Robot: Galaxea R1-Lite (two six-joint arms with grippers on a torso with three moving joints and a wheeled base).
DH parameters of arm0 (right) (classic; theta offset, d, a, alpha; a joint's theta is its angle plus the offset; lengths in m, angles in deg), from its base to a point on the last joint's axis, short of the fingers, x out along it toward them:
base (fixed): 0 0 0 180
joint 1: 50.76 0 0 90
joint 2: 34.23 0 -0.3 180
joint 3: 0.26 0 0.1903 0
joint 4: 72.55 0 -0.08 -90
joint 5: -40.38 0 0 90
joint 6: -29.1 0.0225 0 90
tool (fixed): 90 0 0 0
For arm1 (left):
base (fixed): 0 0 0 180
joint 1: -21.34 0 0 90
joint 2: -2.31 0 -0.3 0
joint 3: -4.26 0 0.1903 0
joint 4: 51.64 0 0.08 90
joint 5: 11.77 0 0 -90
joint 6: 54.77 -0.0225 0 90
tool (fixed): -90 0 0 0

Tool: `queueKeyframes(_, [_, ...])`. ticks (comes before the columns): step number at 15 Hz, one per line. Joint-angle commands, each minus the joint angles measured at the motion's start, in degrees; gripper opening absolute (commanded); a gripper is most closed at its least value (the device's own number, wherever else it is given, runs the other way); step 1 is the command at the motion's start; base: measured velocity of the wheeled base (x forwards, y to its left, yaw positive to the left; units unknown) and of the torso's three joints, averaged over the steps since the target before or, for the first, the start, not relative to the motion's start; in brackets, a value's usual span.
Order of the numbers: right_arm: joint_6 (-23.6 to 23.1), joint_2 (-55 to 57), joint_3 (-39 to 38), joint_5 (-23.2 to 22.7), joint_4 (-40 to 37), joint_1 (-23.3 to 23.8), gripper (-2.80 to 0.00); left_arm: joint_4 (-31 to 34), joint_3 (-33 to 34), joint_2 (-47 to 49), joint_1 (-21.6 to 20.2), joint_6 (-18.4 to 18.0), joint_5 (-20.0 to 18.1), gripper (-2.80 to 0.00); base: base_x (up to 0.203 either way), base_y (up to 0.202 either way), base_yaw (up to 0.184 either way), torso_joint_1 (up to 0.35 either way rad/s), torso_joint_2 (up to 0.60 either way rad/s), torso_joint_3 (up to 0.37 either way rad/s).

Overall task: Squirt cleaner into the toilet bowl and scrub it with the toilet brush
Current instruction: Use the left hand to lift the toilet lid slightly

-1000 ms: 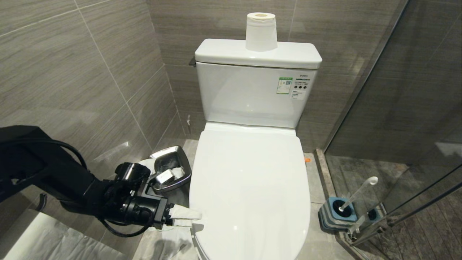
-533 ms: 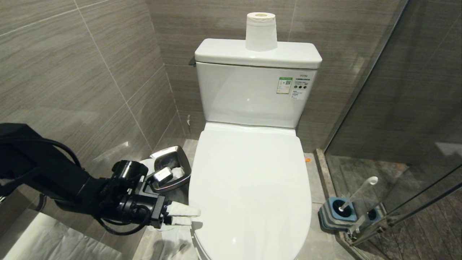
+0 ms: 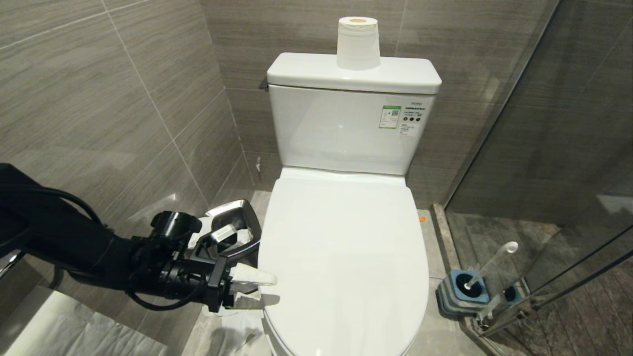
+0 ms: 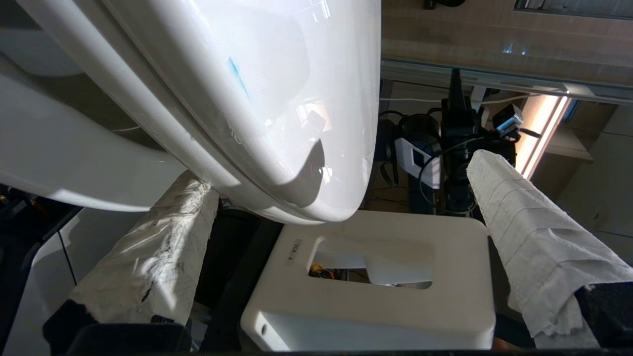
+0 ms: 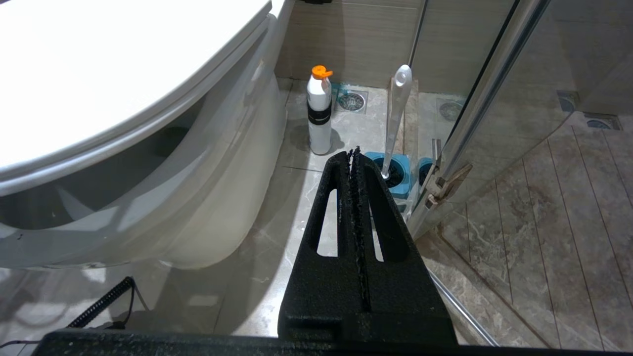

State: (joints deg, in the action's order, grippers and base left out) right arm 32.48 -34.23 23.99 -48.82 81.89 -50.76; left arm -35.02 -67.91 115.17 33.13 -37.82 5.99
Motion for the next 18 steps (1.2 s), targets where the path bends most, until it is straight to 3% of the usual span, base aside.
queueKeyframes(1, [0.0,0.0,0.0,0.0,0.0,0.0,-2.80,-0.3,-0.6,-1.0,-0.2,0.7,-0.4,0.00,0.000,0.000,0.000,0.000,0.00,0.000])
queueKeyframes(10, [0.0,0.0,0.0,0.0,0.0,0.0,-2.80,-0.3,-3.7,-2.5,-0.2,2.0,-0.5,0.00,0.000,0.000,0.000,0.000,0.00,0.000])
queueKeyframes(13, [0.0,-0.1,0.0,0.0,0.0,0.0,-2.80,-0.4,-6.1,-2.8,-0.2,5.7,-0.5,0.00,0.000,0.000,0.000,0.000,0.00,0.000])
queueKeyframes(18, [0.0,0.0,0.0,0.0,0.0,0.0,-2.80,-0.6,-7.7,-2.8,-0.2,5.7,-0.5,0.00,0.000,0.000,0.000,0.000,0.00,0.000])
